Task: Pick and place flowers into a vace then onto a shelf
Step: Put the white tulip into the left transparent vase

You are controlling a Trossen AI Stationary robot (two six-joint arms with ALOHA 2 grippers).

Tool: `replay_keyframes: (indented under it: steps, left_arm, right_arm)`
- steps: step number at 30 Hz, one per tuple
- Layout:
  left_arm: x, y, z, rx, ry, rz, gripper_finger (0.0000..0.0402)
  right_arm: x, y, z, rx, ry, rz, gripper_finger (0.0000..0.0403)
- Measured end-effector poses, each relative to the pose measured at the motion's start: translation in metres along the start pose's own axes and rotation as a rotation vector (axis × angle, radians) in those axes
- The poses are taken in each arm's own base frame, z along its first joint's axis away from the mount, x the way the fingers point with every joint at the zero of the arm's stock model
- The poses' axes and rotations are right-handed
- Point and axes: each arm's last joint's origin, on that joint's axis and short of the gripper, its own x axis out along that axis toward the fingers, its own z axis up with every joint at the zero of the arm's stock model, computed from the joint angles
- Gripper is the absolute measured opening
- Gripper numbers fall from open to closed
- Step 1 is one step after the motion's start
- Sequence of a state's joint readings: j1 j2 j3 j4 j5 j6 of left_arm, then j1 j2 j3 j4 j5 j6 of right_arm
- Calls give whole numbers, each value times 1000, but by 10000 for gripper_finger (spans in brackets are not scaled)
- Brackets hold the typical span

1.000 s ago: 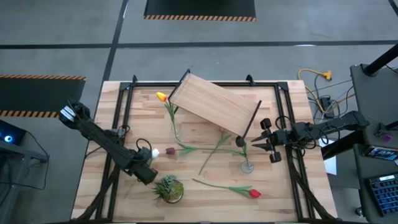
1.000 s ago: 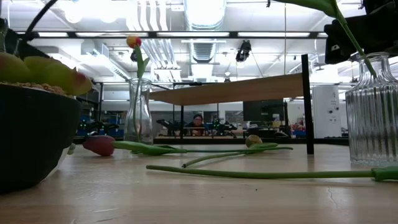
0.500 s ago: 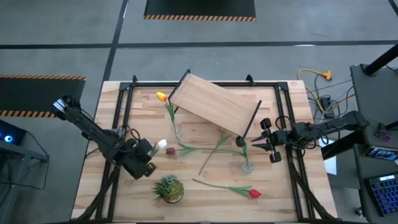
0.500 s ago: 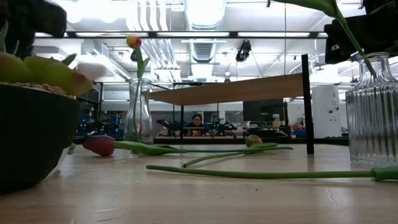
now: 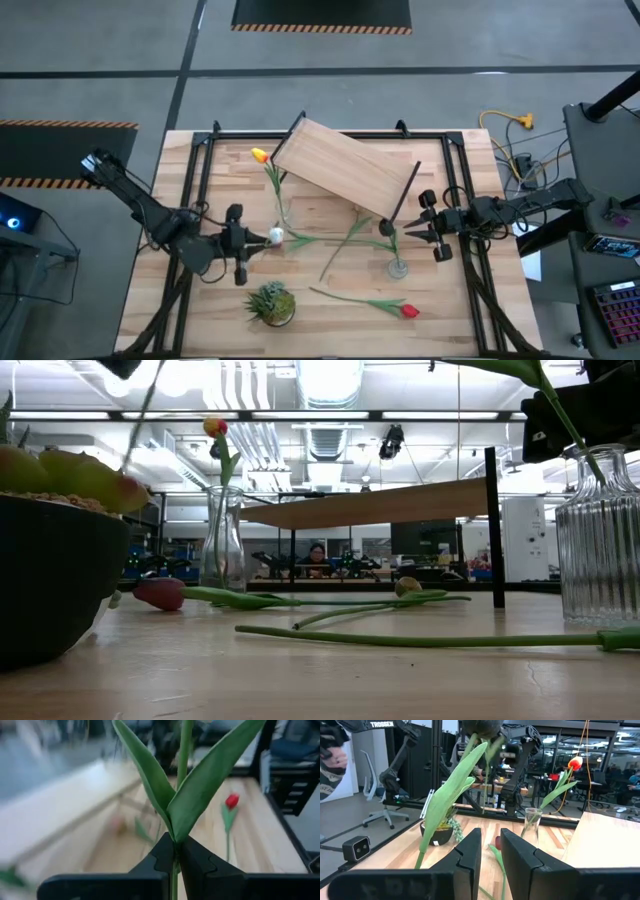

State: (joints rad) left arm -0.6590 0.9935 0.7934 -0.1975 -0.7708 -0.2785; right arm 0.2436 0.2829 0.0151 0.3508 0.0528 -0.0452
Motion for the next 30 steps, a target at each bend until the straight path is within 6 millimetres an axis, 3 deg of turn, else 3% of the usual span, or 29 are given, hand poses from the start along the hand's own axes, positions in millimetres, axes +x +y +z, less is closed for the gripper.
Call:
replay_keyframes:
  steps: [5, 15, 22, 30]
  left_arm:
    - [7, 5, 17, 104, -160, 32, 3]
    - [25, 41, 29, 130, -188, 214, 3]
    - [30, 54, 29, 141, -177, 275, 3]
    - [38, 62, 11, 117, -148, 315, 3]
  right_arm:
    - [0, 0, 0, 0, -4, 0, 63]
    - [0, 0, 1, 0, -6, 0, 63]
    - [0, 0, 1, 0, -6, 0, 63]
    - [0, 0, 1, 0, -6, 0, 63]
